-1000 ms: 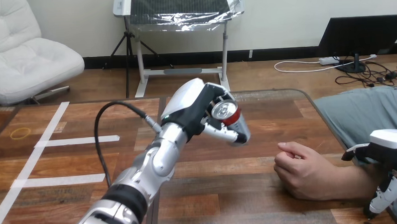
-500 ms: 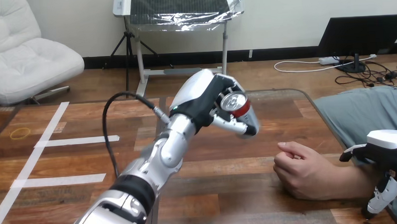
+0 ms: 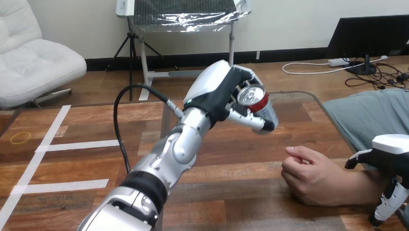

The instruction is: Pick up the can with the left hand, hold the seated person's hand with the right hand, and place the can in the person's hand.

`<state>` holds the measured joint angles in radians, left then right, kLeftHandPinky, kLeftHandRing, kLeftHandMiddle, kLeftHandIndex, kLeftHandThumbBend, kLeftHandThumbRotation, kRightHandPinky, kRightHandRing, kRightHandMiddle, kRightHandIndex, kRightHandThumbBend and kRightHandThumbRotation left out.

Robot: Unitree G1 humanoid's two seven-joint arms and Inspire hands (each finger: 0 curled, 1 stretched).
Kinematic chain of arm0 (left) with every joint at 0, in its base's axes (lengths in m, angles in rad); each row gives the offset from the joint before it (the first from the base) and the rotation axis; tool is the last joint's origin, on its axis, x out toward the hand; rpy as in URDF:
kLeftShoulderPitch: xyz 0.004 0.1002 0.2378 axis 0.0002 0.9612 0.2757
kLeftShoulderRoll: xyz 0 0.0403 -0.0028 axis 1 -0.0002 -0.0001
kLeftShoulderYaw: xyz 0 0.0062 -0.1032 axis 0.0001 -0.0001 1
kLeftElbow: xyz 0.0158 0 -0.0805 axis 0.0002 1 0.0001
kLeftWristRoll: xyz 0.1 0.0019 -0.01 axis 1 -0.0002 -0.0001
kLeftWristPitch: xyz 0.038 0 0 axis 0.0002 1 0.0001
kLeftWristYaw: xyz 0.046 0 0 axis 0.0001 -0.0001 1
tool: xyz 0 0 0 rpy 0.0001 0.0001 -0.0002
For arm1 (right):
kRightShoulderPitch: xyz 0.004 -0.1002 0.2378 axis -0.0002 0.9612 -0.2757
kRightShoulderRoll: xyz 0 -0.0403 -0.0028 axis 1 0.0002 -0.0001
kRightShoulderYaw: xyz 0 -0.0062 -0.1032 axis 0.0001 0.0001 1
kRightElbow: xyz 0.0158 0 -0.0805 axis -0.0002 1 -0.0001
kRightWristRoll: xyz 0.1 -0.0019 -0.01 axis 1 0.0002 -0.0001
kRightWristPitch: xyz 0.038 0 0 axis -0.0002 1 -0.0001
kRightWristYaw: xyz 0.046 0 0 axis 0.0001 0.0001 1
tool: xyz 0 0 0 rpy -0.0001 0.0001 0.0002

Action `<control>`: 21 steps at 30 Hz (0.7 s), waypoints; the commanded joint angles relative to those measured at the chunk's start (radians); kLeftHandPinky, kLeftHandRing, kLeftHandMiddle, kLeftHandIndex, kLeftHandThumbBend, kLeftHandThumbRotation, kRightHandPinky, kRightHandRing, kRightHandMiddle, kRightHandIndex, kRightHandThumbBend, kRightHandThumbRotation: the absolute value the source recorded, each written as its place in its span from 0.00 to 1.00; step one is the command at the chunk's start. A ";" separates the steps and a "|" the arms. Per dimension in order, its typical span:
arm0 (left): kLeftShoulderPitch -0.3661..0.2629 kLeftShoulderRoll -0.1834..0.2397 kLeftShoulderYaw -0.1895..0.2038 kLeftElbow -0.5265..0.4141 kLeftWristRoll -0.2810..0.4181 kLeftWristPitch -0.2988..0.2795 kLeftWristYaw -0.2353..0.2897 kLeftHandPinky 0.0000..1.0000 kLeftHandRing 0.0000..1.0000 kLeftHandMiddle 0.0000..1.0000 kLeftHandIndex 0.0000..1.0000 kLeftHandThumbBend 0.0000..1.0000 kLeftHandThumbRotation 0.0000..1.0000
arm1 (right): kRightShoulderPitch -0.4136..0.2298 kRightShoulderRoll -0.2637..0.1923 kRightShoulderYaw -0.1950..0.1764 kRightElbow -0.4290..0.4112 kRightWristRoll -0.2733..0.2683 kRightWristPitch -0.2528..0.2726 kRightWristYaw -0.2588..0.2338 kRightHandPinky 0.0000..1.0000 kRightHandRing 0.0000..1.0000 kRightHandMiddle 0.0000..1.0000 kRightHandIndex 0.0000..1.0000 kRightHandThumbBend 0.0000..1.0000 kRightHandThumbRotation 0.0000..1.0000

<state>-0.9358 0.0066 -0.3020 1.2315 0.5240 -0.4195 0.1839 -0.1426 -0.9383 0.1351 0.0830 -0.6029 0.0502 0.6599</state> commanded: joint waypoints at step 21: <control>-0.143 -0.019 0.003 0.000 -0.011 -0.028 0.048 0.38 0.42 0.48 0.48 0.65 0.00 | -0.138 0.030 0.068 0.050 -0.067 -0.042 -0.042 0.90 0.92 0.92 0.87 0.77 0.14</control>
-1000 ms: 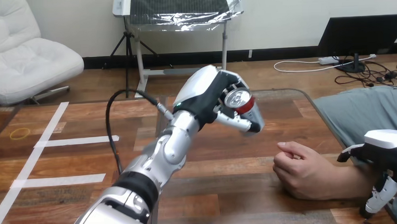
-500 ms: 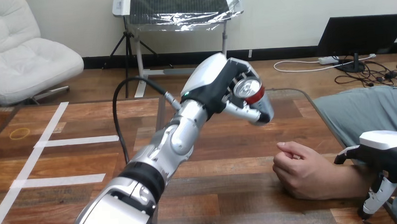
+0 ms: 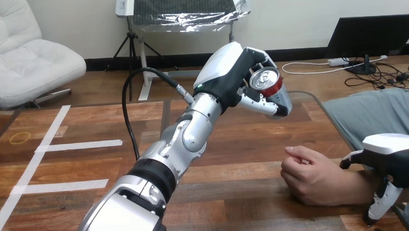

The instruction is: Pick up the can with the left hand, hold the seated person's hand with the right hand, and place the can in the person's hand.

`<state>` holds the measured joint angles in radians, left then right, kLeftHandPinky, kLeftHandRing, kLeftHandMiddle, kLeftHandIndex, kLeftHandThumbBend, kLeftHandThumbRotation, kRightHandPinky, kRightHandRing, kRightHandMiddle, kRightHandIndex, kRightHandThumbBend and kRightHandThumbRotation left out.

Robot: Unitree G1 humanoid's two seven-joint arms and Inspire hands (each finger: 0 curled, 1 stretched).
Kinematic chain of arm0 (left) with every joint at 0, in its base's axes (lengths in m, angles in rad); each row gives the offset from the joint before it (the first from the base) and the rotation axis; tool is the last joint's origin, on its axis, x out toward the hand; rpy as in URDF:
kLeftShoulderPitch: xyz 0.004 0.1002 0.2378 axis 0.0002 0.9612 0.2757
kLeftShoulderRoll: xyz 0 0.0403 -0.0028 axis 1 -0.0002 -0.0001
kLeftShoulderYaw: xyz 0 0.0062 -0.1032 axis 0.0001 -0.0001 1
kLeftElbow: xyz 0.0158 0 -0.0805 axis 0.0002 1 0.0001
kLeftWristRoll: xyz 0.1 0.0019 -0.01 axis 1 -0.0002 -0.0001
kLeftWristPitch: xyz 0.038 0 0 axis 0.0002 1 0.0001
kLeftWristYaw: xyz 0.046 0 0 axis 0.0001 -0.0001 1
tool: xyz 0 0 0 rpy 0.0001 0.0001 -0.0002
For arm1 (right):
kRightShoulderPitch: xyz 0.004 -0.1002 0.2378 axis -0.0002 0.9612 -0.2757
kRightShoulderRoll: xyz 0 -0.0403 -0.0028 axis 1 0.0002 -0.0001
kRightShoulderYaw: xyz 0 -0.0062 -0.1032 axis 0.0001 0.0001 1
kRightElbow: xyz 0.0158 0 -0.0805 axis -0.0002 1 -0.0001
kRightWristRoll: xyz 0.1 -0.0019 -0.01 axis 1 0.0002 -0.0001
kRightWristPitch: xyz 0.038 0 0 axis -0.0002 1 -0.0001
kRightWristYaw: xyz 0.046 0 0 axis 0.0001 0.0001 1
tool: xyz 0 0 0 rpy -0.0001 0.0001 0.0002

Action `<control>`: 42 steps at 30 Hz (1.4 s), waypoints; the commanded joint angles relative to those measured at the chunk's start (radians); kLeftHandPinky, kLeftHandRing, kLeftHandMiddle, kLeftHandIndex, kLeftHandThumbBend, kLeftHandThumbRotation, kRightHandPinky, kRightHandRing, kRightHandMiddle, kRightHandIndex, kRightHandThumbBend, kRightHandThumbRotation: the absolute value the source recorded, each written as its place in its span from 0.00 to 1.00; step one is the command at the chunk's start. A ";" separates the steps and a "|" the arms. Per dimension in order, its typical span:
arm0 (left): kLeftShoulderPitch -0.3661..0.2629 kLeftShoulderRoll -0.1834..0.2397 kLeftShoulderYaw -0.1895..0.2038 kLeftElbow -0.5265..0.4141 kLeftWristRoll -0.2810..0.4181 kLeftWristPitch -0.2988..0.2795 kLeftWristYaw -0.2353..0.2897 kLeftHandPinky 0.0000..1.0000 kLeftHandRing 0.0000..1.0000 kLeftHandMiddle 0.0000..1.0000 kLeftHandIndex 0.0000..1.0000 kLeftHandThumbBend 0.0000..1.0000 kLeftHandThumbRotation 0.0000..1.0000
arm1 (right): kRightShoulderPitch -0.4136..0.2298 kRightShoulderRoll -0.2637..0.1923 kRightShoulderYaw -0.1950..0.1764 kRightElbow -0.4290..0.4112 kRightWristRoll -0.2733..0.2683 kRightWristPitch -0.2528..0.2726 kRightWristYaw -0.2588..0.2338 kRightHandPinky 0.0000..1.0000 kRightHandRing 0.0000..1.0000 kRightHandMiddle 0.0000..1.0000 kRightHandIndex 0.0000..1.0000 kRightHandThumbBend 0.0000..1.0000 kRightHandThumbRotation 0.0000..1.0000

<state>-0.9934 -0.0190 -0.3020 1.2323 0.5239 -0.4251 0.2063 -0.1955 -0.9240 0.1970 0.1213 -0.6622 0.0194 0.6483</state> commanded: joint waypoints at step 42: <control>-0.064 0.008 0.006 -0.013 -0.022 -0.039 0.004 0.38 0.43 0.48 0.49 0.60 0.00 | -0.124 0.040 0.066 0.055 -0.122 -0.008 -0.024 0.93 0.94 0.94 0.89 0.75 0.16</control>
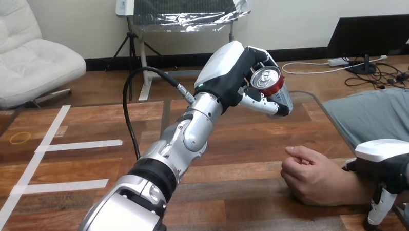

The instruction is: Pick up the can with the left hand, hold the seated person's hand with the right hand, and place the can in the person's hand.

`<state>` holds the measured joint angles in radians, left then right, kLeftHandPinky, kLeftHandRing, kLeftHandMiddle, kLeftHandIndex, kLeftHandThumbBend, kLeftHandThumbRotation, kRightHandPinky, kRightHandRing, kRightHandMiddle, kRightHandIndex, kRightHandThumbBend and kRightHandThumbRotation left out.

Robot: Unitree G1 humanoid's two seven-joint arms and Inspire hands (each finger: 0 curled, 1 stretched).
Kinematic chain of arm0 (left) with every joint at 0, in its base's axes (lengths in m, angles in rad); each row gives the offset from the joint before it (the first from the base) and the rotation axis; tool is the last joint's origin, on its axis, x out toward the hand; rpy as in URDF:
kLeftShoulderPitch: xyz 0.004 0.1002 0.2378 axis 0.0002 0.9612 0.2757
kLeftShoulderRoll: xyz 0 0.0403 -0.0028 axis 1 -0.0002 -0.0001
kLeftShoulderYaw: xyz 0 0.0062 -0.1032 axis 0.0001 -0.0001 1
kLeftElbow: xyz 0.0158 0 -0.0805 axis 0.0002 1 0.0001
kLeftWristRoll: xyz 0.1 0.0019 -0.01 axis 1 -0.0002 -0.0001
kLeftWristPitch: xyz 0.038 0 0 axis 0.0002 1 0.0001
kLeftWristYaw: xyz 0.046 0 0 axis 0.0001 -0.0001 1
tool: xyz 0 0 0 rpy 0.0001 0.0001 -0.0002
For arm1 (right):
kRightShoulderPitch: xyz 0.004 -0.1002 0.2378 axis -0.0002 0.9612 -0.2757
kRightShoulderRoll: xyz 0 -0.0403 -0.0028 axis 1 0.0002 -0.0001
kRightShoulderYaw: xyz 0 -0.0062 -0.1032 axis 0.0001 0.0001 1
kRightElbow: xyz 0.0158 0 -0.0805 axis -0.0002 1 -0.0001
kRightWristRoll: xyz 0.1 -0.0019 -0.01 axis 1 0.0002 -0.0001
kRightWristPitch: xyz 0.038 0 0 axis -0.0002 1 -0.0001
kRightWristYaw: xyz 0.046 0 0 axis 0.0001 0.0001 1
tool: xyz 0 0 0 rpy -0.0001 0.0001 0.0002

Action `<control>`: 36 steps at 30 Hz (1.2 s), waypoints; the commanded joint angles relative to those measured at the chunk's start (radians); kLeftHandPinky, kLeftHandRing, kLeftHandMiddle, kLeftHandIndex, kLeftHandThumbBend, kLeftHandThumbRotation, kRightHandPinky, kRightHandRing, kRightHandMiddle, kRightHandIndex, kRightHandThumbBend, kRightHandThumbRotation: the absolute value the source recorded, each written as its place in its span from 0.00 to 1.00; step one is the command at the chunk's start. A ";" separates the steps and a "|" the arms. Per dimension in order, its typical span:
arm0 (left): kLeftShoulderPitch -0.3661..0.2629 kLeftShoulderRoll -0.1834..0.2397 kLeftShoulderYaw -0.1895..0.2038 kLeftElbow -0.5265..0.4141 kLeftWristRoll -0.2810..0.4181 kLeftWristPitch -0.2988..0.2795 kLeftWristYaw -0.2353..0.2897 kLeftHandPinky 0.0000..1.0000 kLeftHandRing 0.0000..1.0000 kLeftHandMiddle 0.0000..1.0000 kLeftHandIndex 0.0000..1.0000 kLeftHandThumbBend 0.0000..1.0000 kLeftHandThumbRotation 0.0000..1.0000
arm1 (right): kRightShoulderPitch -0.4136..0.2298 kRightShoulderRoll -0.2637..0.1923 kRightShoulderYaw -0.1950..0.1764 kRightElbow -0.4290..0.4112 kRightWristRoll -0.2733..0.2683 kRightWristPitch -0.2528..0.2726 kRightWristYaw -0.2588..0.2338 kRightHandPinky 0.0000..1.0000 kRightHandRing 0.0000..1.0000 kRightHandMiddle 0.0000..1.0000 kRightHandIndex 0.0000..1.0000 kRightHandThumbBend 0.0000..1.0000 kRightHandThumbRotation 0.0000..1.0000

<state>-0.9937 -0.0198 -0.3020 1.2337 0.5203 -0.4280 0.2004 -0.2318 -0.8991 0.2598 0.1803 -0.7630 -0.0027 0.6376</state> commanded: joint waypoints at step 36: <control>-0.061 0.015 0.004 -0.020 -0.016 -0.039 -0.003 0.37 0.42 0.48 0.50 0.60 0.00 | -0.105 0.041 0.069 -0.007 -0.196 0.247 0.112 0.74 0.82 0.86 0.83 0.72 0.21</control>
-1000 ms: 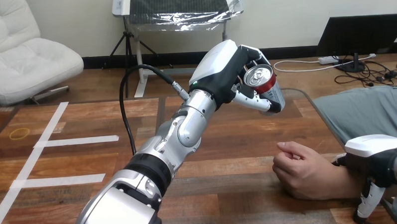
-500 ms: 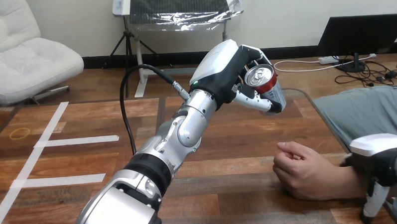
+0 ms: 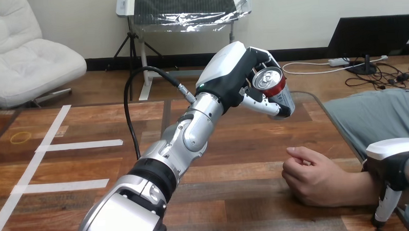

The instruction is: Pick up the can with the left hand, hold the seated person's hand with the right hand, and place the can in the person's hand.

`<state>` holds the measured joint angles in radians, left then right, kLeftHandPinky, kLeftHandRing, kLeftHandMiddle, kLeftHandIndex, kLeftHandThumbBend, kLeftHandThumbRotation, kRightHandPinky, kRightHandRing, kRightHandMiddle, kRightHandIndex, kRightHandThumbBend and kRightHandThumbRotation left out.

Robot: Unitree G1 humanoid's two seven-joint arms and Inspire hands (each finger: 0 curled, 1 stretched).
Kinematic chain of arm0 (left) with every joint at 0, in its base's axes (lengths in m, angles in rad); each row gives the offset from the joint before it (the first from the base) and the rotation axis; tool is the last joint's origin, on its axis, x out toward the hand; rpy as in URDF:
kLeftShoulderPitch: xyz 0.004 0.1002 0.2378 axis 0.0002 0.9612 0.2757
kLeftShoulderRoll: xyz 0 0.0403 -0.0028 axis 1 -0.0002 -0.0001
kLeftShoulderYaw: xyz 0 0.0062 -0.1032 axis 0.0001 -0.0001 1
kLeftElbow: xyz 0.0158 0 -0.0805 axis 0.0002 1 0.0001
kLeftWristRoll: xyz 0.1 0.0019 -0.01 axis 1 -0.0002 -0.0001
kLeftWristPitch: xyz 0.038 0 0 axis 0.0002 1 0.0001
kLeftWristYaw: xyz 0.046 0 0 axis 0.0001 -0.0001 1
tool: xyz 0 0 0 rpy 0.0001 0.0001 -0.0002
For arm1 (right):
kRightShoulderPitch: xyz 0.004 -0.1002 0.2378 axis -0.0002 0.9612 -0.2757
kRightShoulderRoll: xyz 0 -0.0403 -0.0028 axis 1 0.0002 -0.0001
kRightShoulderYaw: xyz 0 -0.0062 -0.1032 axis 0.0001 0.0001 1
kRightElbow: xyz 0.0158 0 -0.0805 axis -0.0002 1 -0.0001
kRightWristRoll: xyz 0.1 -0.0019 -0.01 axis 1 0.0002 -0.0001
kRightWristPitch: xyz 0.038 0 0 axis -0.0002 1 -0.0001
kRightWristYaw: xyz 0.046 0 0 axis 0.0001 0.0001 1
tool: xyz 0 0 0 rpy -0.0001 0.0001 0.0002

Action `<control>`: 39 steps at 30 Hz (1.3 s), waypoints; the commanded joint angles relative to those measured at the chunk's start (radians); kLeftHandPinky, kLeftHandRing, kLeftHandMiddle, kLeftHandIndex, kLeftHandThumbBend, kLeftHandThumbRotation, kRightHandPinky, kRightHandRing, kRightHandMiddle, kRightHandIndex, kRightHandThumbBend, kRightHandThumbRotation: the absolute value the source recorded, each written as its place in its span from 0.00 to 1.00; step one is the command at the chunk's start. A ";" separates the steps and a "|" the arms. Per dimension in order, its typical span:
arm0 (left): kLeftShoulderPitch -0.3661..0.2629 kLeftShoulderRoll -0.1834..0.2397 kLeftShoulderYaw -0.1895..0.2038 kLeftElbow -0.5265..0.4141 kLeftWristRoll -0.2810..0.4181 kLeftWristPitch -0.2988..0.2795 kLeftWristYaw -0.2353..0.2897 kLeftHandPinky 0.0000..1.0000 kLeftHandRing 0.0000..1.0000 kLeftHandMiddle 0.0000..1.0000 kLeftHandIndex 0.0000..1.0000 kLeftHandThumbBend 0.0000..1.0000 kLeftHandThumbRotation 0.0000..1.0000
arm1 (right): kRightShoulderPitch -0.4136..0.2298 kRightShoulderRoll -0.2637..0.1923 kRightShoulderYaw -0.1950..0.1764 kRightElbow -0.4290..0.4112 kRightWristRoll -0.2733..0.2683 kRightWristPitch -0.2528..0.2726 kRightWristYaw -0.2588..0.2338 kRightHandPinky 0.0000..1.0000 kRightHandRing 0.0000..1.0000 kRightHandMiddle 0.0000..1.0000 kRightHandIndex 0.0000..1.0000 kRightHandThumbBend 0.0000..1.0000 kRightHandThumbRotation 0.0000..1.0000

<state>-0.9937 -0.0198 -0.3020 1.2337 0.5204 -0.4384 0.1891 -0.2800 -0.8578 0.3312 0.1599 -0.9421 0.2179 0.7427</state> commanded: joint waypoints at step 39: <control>-0.056 0.020 -0.005 -0.020 -0.005 -0.031 0.008 0.39 0.43 0.48 0.50 0.61 0.00 | -0.024 0.015 0.001 0.055 0.099 -0.058 -0.073 0.34 0.44 0.54 0.56 0.71 0.05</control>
<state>-0.9937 -0.0167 -0.3026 1.2337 0.5210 -0.4405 0.1816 -0.2808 -0.8579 0.3223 0.1871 -0.8585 0.1730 0.6695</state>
